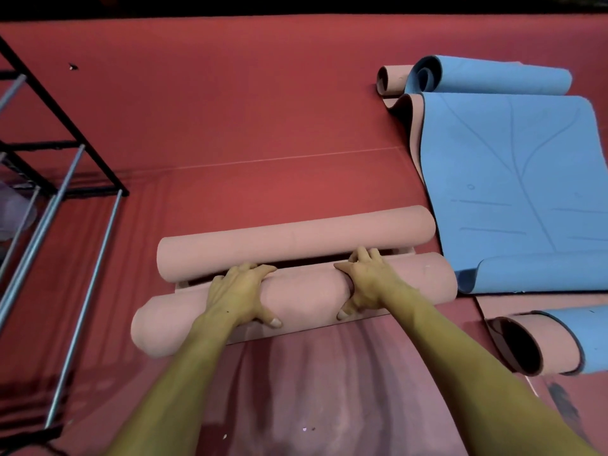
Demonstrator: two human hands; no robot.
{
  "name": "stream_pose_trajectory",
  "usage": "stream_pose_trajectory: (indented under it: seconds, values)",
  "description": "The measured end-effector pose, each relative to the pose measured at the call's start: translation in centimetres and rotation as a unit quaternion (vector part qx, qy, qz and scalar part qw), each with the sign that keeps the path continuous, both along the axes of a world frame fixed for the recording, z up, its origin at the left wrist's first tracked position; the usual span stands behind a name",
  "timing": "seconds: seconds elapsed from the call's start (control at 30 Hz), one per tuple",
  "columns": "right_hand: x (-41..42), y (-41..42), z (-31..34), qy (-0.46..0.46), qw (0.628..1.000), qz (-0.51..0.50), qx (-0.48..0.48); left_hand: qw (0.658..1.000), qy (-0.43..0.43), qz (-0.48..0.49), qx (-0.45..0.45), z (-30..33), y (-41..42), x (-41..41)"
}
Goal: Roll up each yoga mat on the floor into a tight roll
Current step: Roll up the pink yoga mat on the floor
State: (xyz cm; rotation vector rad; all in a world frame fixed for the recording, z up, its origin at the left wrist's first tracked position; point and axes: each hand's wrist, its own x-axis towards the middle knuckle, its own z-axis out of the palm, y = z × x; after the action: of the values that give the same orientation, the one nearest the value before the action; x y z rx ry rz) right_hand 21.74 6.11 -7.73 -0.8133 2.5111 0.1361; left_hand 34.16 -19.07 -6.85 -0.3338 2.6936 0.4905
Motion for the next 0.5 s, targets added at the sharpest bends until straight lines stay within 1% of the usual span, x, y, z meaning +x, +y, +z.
stream_pose_trajectory:
  seconds: [0.1,0.23,0.43,0.5]
  values:
    - [-0.1,-0.6,0.5,-0.003,1.000,0.002,0.012,1.000,0.008,-0.001,0.007,-0.1,0.2,-0.2]
    - [0.1,-1.0,0.5,-0.013,1.000,-0.027,-0.005,1.000,-0.002,-0.002,0.020,-0.1,0.1,-0.5]
    - [0.7,-1.4,0.6,-0.027,0.999,-0.033,0.030,0.998,-0.055,-0.025,-0.025,0.4,0.6,-1.2]
    - [1.3,-1.6,0.2,-0.006,0.999,-0.026,0.036,0.998,-0.053,-0.020,-0.036,0.3,1.1,-1.2]
